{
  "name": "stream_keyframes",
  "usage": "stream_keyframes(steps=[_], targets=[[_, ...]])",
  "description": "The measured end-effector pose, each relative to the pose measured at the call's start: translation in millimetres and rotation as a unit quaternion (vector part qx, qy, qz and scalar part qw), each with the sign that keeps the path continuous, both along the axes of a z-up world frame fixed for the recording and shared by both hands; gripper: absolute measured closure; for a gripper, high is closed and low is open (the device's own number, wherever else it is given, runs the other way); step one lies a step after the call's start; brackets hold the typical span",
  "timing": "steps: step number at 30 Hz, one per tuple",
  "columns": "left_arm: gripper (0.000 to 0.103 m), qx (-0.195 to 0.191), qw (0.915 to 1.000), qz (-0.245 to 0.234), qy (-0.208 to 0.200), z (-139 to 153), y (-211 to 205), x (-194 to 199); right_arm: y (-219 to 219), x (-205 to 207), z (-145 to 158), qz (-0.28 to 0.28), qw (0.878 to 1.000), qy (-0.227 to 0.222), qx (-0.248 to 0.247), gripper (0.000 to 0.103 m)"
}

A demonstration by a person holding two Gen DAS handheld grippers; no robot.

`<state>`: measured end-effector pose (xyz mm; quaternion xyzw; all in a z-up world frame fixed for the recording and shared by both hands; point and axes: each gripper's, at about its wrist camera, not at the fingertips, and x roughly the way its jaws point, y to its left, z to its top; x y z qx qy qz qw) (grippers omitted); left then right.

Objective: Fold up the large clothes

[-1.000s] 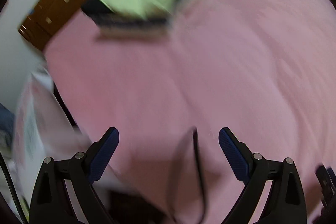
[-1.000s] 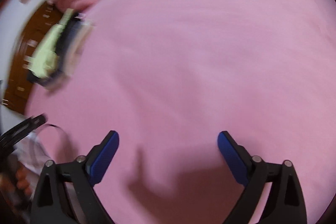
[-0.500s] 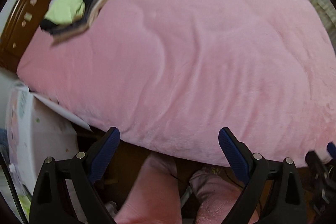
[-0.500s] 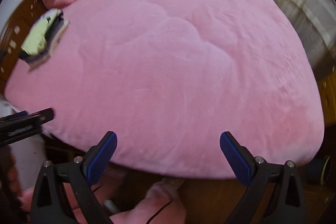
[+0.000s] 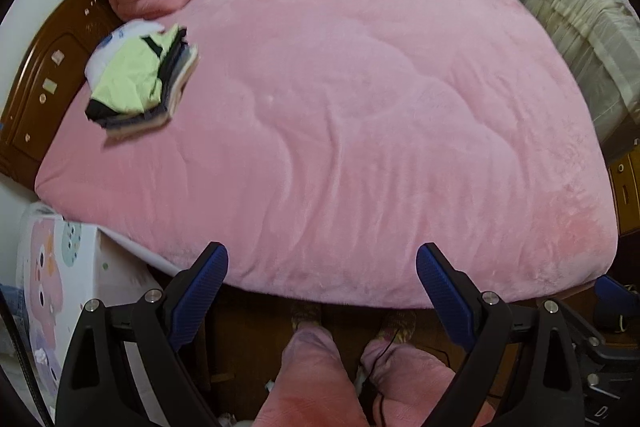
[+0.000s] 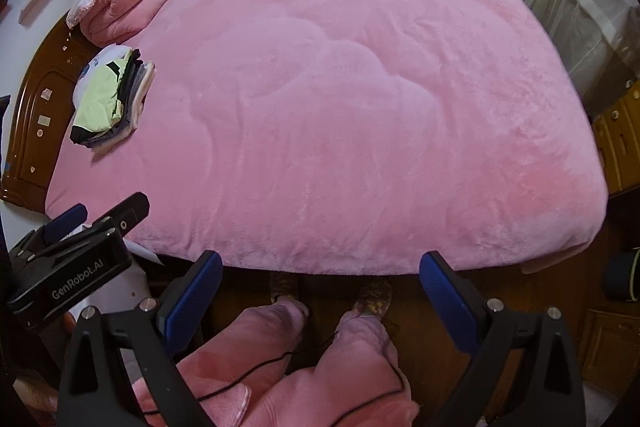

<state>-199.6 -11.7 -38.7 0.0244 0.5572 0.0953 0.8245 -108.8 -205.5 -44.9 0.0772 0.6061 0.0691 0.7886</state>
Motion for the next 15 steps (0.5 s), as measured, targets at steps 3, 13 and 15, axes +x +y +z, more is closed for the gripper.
stream_keyframes(steps=[3,13,15], targets=[[0.008,0.002,0.9996,-0.01,-0.028,16.9,2.0,-2.6,3.5,-3.4,18.1,-0.013,0.999,-0.031,-0.005,0.004],[0.006,-0.03,0.9963,-0.046,-0.066,33.9,18.5,2.6,42.0,-3.4,49.4,-0.003,0.992,-0.118,-0.039,0.004],[0.002,-0.029,0.9961,-0.047,-0.068,34.1,23.2,5.1,44.8,0.0,50.4,-0.008,0.992,-0.12,-0.038,0.003]])
